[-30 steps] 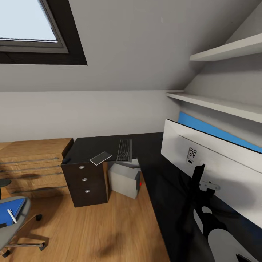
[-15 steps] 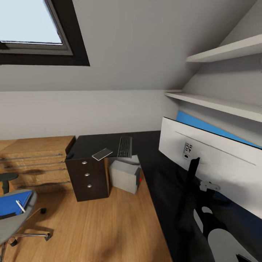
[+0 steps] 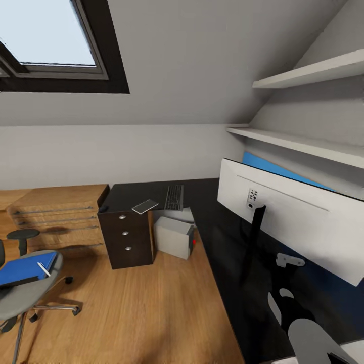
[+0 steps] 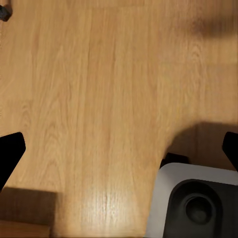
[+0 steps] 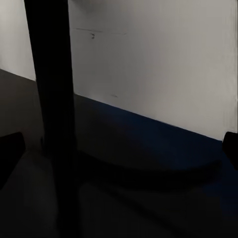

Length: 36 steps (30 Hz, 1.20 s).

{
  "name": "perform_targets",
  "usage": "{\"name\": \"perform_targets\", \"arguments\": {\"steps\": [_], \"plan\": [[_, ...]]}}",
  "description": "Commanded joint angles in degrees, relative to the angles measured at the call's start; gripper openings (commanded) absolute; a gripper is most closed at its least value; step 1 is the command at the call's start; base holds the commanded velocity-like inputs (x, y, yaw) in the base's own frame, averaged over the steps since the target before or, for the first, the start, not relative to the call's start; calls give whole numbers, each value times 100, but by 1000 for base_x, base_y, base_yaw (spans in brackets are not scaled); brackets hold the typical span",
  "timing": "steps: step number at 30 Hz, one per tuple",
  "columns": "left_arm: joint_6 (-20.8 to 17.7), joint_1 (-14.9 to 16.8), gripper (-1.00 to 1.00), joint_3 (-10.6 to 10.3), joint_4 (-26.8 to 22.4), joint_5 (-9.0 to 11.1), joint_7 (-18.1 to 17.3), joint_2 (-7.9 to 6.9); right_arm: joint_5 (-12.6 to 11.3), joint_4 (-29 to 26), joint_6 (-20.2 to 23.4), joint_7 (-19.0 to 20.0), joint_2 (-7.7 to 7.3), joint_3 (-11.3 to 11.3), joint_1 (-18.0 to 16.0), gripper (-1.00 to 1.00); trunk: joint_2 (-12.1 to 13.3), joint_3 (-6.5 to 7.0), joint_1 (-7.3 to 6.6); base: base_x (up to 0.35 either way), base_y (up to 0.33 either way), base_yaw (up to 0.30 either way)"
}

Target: In the bedroom, organize the workspace by keeping the computer under the desk, ensuring the monitor is on the desk, placing the keyboard on the desk next to the monitor, placing the mouse on the desk next to the keyboard, moving the folder from the swivel chair onto the desk next to the mouse, stacking the notebook on top of the folder with the pen on top of the notebook, and positioning the swivel chair next to the desk.

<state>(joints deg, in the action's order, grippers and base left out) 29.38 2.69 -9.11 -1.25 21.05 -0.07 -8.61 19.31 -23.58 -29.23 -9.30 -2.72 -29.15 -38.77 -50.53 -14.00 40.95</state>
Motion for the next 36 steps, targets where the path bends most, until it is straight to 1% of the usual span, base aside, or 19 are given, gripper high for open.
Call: {"name": "perform_targets", "arguments": {"steps": [1, 4, 5, 8, 9, 11, 14, 17, 18, 20, 21, 23, 24, 26, 27, 30, 31, 33, 36], "plan": [[18, 4, 100, -47, 3, 56, -1, -1, 62, 26, -20, -19, 4, -29, -8, 100, -6, -8, -2, -172, 0, 0], [20, 4, 100, -28, 3, 167, -3, 0, 63, 71, -18, -19, 19, -24, -8, 100, -6, -8, -2, -99, 0, 0], [21, 4, 100, -8, -3, 266, -14, 0, 64, 91, -16, -19, 27, -23, -8, 100, -6, -8, -2, -45, 0, 0], [22, 4, 100, 31, -17, 441, -27, 3, 64, 127, -5, -25, 39, -22, -8, 100, -6, -8, -2, -28, 0, 0], [28, 4, 100, 53, -27, 550, -35, 5, 63, 149, 4, -26, 44, -22, -8, 100, -6, -8, -2, -15, 0, 0], [58, 4, 100, 73, -105, 678, -43, 7, 56, 169, 21, -27, 56, -21, -8, 100, -6, -8, -2, -10, 0, 0], [116, 5, 100, 86, -283, 757, -33, 4, 52, 182, 30, -27, 105, -21, -8, 100, -6, -8, -2, -5, 0, 0], [167, 4, 100, 107, -526, 857, -20, 3, 47, 190, 42, -31, 229, -27, -8, 100, -6, -8, -2, -2, 0, 0], [184, 4, 100, 128, -626, 921, -17, 8, 44, 194, 51, -36, 305, -33, -8, 100, -6, -8, -2, -1, 0, 0], [199, 4, 100, 145, -730, 980, -14, 16, 42, 208, 80, -39, 388, -38, -8, 100, -6, -8, -2, 0, 0, 0], [208, 4, 100, 158, -856, 1021, -13, 26, 40, 242, 146, -43, 472, -41, -8, 100, -6, -8, -2, 0, 0, 0], [215, 4, 100, 166, -979, 1048, -12, 36, 41, 286, 260, -47, 557, -44, -8, 100, -6, -8, -2, 0, 0, 0], [216, 4, 100, 172, -1084, 1064, -12, 42, 40, 317, 399, -50, 637, -43, -8, 100, -6, -8, -2, 0, 0, 0], [216, 5, 100, 172, -1163, 1078, -9, 44, 39, 335, 520, -51, 704, -41, -8, 100, -6, -8, -2, 0, 0, 0], [218, 5, 100, 172, -1230, 1087, -10, 44, 41, 353, 597, -51, 768, -40, -8, 100, -6, -8, -2, 0, 0, 0], [217, 6, 100, 172, -1359, 1095, -7, 42, 47, 376, 656, -46, 887, -38, -8, 100, -6, -8, -2, 0, 0, 0], [217, 5, 100, 174, -1452, 1098, -8, 39, 53, 394, 673, -42, 972, -35, -8, 100, -6, -8, -2, 0, 0, 0], [223, 6, 100, 177, -1574, 1100, -8, 35, 59, 424, 672, -35, 1059, -32, -8, 100, -6, -8, -2, 0, 0, 0], [240, 6, 100, 195, -1674, 1102, -5, 19, 62, 469, 669, -25, 1102, -31, -8, 100, -6, -8, -2, 0, 0, 0]]}}
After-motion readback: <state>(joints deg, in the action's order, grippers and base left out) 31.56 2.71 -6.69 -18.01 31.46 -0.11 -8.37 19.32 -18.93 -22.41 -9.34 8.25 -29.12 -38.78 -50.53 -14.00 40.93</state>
